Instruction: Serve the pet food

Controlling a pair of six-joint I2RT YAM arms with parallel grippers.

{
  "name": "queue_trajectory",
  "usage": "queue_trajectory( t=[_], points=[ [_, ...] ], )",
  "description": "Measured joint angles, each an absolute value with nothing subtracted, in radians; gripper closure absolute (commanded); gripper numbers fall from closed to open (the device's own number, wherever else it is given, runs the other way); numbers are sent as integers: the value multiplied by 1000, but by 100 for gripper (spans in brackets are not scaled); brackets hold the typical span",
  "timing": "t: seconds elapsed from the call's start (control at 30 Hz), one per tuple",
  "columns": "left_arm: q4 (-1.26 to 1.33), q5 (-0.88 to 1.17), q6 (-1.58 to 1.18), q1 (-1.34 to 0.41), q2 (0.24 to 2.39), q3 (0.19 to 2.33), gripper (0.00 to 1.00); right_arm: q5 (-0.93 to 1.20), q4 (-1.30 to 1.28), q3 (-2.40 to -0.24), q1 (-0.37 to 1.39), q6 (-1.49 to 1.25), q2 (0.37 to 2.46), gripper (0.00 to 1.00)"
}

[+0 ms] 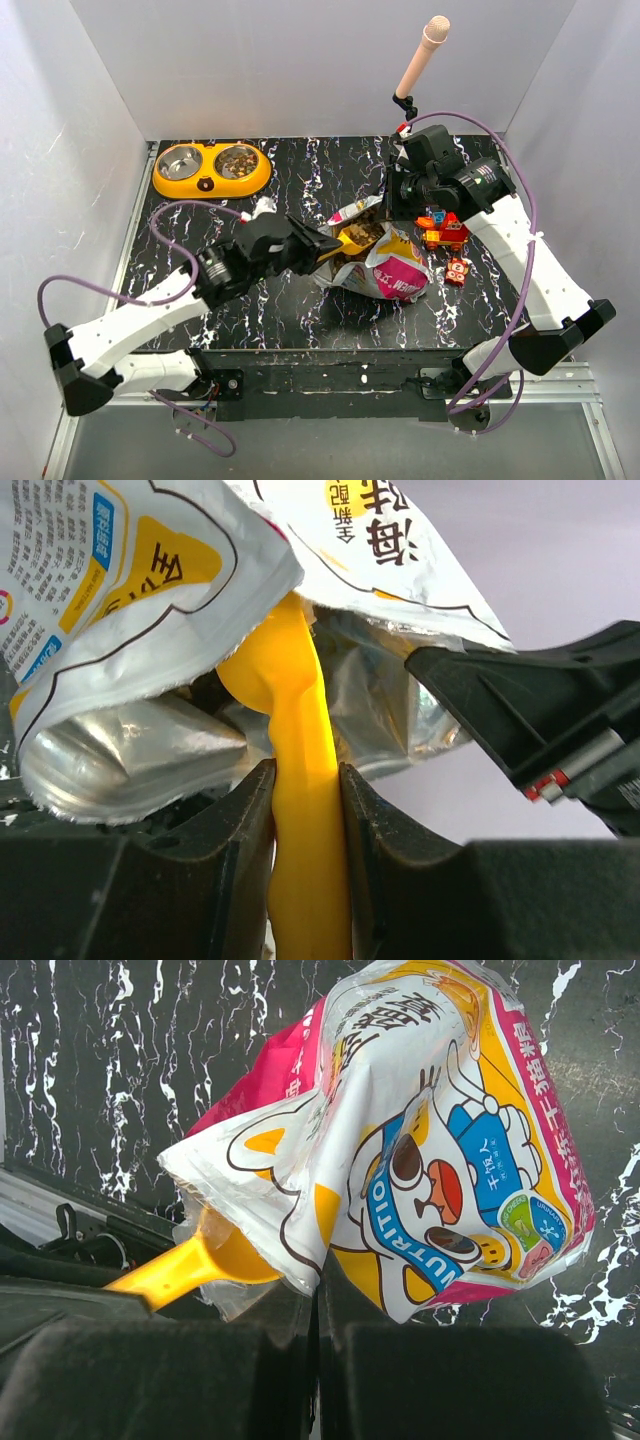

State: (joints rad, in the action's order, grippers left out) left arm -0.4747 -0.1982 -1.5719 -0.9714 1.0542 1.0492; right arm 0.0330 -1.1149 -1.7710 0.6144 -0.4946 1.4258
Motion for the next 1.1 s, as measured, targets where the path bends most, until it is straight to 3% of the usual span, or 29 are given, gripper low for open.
queue_trajectory(
  t=[0.17, 0.37, 0.53, 0.8, 1.1],
  points=[
    [-578, -197, -1544, -971, 1152, 1172, 100, 37, -1116, -1771, 614, -495, 1426, 99],
    [-634, -216, -1605, -973, 959, 1039, 100, 38, -1119, -1773, 610, -493, 1426, 99],
    [-763, -248, -1567, -982, 1032, 1227, 100, 43, -1120, -1773, 603, -494, 1426, 99],
    [-507, -258, -1612, -977, 825, 850, 100, 51, -1120, -1773, 596, -493, 1426, 99],
    [-429, -268, -1561, -977, 810, 818, 100, 60, -1120, -1773, 591, -494, 1426, 99]
  ],
)
